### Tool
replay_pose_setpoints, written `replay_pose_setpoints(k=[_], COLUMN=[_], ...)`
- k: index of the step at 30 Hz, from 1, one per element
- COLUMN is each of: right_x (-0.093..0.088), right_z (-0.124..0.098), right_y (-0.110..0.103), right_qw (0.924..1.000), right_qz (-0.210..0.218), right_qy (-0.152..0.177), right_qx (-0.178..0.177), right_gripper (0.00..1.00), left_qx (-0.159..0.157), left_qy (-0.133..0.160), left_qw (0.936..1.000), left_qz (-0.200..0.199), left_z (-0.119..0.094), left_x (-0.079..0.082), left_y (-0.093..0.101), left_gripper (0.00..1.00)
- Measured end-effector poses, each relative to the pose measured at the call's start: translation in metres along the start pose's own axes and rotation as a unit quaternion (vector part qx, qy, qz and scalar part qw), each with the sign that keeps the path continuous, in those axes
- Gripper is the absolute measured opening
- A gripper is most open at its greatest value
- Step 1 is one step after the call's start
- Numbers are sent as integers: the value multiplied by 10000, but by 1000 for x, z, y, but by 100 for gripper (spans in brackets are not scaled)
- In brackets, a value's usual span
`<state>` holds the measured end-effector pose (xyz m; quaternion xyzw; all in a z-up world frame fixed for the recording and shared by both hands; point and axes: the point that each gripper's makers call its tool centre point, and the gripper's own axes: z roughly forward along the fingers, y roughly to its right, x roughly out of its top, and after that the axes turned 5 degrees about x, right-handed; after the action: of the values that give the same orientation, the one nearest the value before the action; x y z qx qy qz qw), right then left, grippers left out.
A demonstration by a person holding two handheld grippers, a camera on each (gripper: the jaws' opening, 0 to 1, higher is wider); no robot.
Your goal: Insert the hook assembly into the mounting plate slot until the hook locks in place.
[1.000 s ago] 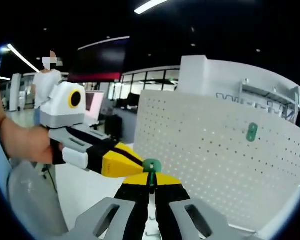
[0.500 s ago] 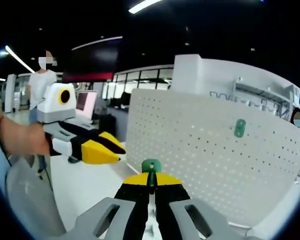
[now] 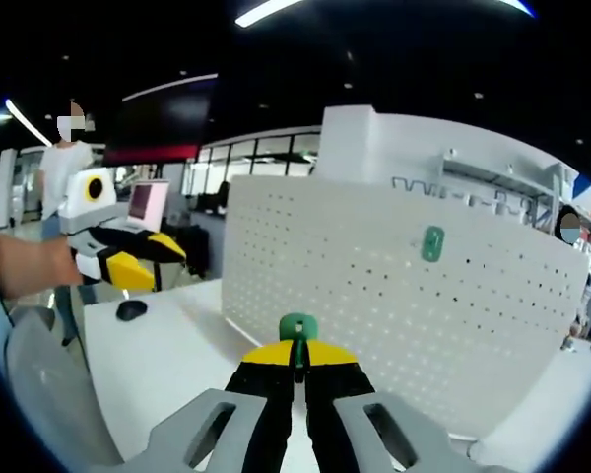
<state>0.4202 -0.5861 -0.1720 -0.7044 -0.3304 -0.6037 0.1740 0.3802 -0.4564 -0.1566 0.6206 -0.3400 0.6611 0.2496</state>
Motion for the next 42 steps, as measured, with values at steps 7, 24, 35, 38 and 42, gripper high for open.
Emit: replay_pose_setpoints(k=[7, 24, 35, 38, 42], right_x=[-1, 3, 11, 13, 17], right_z=[-7, -17, -22, -22, -22], right_y=[16, 46, 63, 67, 73], right_qw=[9998, 9985, 9971, 9966, 9958], right_qz=[29, 37, 59, 51, 37], right_qy=[-25, 5, 90, 113, 151], right_qx=[-176, -551, -759, -819, -900], right_gripper=[1, 1, 1, 1, 1], left_qx=[64, 42, 83, 98, 94], left_qy=[-62, -93, -226, -230, -270], left_qw=[10000, 9998, 9997, 9997, 9996], left_qz=[-42, 165, -6, -59, -83], left_z=[-9, -12, -11, -11, -11], left_x=[-6, -11, -18, -18, -20], left_y=[-8, -11, -16, -17, -17], left_gripper=[40, 69, 81, 83, 82])
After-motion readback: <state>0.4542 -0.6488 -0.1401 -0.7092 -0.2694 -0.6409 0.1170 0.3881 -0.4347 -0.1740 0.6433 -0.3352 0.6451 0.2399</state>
